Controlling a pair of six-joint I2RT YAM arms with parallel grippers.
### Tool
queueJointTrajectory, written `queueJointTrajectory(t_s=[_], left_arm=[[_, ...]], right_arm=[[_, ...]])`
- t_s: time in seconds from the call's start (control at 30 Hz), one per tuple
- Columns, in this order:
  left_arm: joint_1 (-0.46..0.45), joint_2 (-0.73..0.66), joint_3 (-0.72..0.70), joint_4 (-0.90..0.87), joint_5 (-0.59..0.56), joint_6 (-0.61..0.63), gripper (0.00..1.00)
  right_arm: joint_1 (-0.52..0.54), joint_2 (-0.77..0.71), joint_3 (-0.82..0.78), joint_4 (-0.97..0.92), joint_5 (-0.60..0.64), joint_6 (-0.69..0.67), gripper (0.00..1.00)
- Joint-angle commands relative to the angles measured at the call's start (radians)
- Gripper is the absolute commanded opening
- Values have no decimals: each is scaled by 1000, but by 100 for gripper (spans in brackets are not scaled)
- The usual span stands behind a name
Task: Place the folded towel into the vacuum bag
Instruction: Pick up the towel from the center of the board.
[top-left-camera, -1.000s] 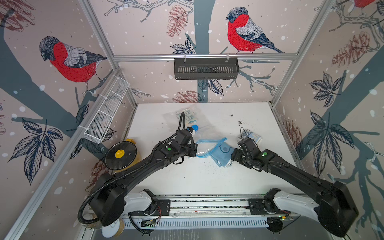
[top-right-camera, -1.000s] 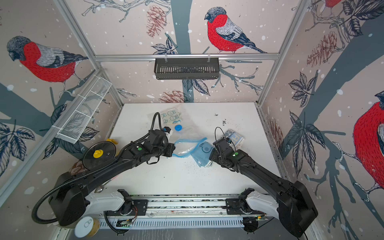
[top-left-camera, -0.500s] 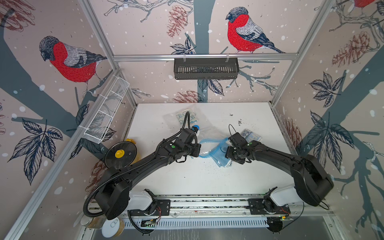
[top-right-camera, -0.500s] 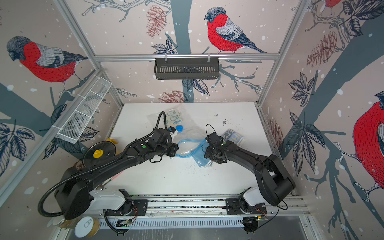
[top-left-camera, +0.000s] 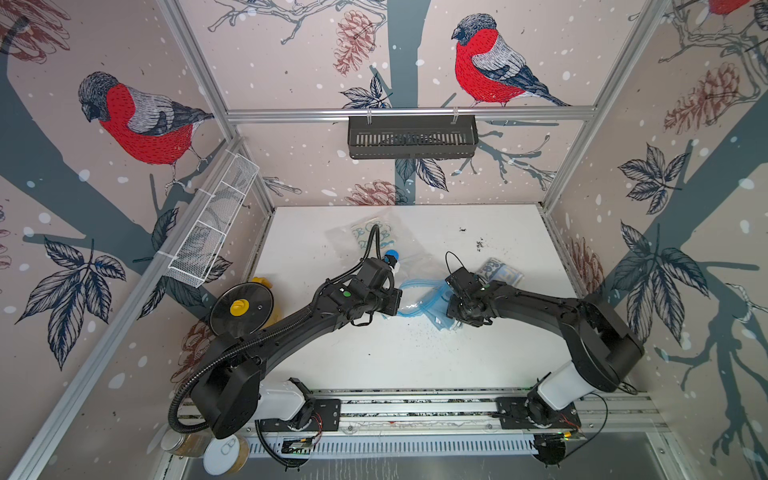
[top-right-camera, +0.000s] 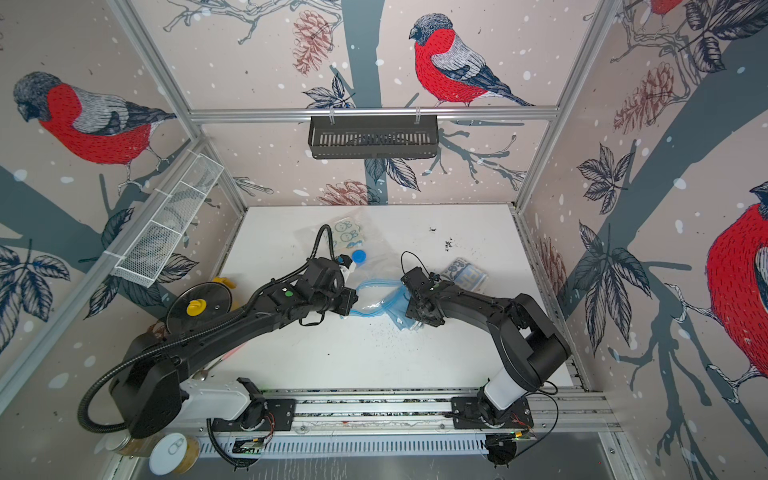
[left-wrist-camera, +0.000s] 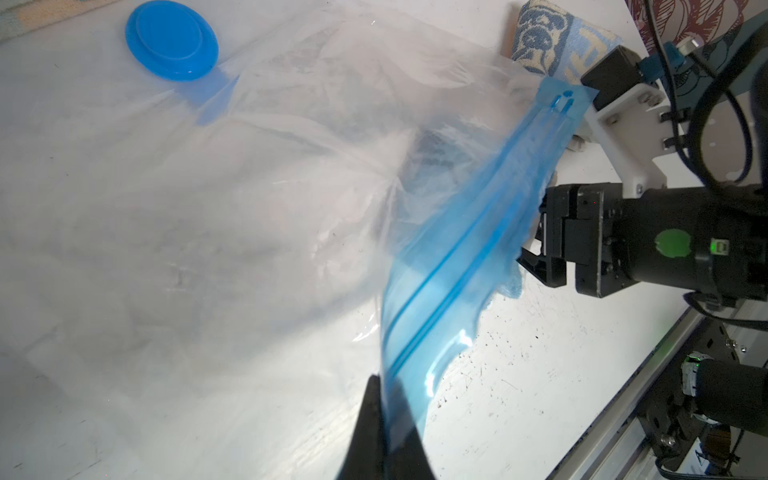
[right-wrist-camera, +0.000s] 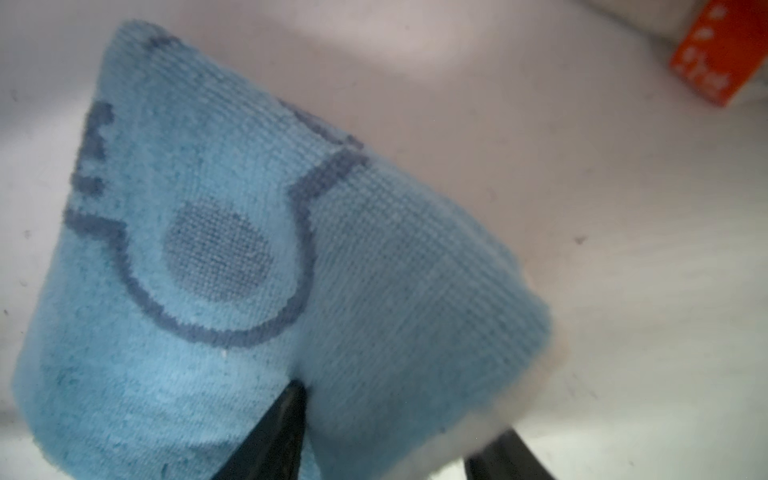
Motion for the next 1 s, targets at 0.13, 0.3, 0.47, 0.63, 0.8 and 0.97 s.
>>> queueJointTrajectory(t_s=[0.13, 0.3, 0.47, 0.63, 0.8, 0.97], left_arm=[[14, -28, -8, 18, -1, 12, 0], [22, -37, -9, 19, -1, 11, 0], [29, -43, -10, 16, -13, 12, 0], [33, -45, -11, 17, -18, 10, 0], [33, -39, -11, 22, -29, 6, 0], [33, -25, -9, 22, -31, -1, 0]], right_arm=[[-12, 58, -39, 23, -100, 15, 35], [-24, 34, -62, 37, -98, 4, 19], [-49, -44, -107, 53, -108, -18, 3], [-77, -185, -176, 60, -134, -77, 1], [-126, -382, -267, 83, -196, -132, 1], [-203, -550, -340, 86, -256, -170, 1]])
